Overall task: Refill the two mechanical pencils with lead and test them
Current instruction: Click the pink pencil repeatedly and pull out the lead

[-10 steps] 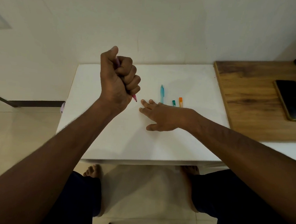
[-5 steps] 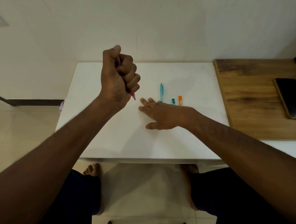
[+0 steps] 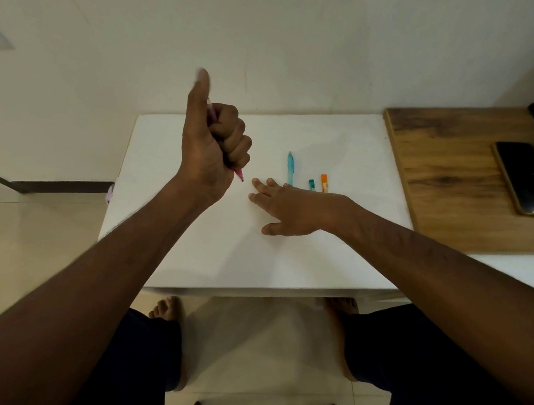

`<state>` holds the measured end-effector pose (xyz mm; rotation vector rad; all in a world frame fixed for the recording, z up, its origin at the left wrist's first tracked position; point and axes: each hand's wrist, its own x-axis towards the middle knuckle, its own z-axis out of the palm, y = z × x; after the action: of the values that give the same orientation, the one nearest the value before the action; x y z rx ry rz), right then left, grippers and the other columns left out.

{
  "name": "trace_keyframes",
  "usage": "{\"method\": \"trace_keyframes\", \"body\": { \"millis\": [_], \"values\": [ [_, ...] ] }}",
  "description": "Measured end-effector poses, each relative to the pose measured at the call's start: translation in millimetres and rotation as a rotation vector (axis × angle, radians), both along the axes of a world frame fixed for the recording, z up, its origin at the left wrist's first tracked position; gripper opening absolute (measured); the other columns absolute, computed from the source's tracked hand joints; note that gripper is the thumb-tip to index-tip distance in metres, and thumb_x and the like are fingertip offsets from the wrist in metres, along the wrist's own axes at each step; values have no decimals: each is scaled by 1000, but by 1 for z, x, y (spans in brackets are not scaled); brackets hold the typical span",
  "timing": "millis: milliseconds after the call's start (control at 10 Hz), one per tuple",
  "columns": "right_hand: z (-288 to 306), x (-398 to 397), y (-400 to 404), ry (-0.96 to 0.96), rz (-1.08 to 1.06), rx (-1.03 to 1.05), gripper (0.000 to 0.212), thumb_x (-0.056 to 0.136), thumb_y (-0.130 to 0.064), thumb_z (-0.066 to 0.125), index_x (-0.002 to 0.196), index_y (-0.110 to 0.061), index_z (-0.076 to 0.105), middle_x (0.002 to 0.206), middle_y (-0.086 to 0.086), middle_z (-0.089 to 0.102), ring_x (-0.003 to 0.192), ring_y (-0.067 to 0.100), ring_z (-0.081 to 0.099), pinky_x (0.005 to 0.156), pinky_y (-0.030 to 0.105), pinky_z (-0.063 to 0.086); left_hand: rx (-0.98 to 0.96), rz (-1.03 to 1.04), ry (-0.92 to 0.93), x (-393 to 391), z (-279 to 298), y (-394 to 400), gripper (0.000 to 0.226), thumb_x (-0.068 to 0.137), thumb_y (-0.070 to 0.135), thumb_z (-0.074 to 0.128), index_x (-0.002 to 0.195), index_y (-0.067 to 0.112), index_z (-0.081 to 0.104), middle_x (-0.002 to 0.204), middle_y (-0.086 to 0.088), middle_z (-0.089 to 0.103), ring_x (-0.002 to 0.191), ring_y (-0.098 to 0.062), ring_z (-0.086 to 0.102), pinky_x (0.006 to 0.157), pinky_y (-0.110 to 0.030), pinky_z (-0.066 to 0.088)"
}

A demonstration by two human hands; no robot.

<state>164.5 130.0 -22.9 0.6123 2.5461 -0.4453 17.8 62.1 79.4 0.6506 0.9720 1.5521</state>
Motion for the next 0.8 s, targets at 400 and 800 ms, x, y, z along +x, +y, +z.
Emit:
{"method": "trace_keyframes", "body": {
  "millis": [400,800],
  "values": [
    [-3,0,2,9,1,-1,84,107,-44,56,168,-16,6,176,6,-12,163,29,-5,129,48,14,-11,49,7,1,1,1,69,111,44,27,44,28,25,40,13,20,40,-7,10,42,-18,16],
    [-1,0,1,3,6,3,84,107,-44,55,168,-16,6,176,7,-12,163,29,-5,129,48,14,-15,47,-24,1,1,2,57,109,38,25,55,25,15,49,7,9,47,-12,3,45,-18,11]
  ]
}}
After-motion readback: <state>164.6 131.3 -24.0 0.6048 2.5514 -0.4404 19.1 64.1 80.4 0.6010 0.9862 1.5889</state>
